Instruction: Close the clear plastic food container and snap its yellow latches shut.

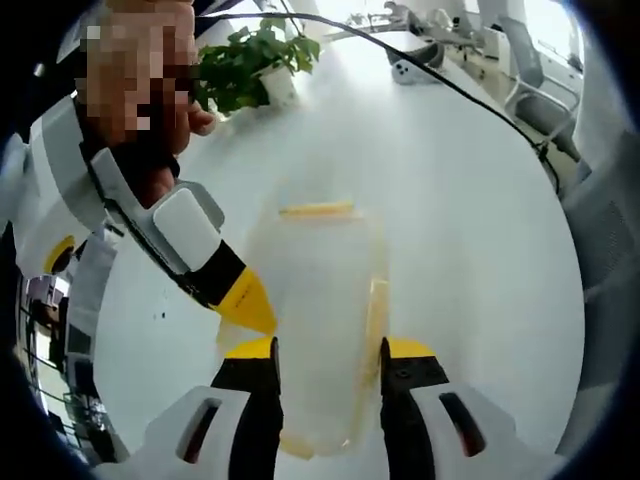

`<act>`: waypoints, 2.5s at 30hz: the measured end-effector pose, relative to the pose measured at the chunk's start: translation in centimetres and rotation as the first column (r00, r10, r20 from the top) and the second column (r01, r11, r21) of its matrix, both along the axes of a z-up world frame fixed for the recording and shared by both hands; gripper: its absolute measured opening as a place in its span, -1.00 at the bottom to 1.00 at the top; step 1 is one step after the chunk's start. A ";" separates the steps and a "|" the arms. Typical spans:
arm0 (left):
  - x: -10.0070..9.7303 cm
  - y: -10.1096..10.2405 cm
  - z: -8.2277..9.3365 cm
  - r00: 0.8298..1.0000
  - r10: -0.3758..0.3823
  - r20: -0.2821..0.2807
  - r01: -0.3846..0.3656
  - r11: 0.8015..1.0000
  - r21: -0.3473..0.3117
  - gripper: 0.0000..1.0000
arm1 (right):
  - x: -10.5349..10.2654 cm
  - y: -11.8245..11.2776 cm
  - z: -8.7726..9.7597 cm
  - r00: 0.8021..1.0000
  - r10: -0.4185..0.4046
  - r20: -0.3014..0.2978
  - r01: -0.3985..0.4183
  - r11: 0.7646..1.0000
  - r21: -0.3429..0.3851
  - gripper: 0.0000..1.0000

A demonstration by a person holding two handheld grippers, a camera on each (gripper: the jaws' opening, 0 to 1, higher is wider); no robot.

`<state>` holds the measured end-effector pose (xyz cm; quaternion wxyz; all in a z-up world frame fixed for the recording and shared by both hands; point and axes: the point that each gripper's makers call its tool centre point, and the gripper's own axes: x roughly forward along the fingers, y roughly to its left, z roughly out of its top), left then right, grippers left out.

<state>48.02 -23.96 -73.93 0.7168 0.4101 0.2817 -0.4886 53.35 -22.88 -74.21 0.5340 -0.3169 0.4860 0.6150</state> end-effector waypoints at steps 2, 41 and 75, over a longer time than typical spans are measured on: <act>0.0 0.1 0.0 1.000 -0.006 0.001 0.006 1.000 -0.014 -0.30 | -0.1 0.1 0.2 1.000 0.003 0.020 -0.003 1.000 0.010 -0.49; -0.5 2.9 1.6 0.992 -0.100 -0.077 0.101 0.995 0.003 -0.01 | -1.3 -2.6 3.1 0.969 -0.015 0.246 -0.003 0.997 0.075 0.03; 2.5 3.5 -0.8 0.981 -0.161 -0.107 0.175 0.976 0.127 0.53 | -3.6 -5.8 -0.2 0.948 0.039 0.316 -0.042 0.999 0.004 0.61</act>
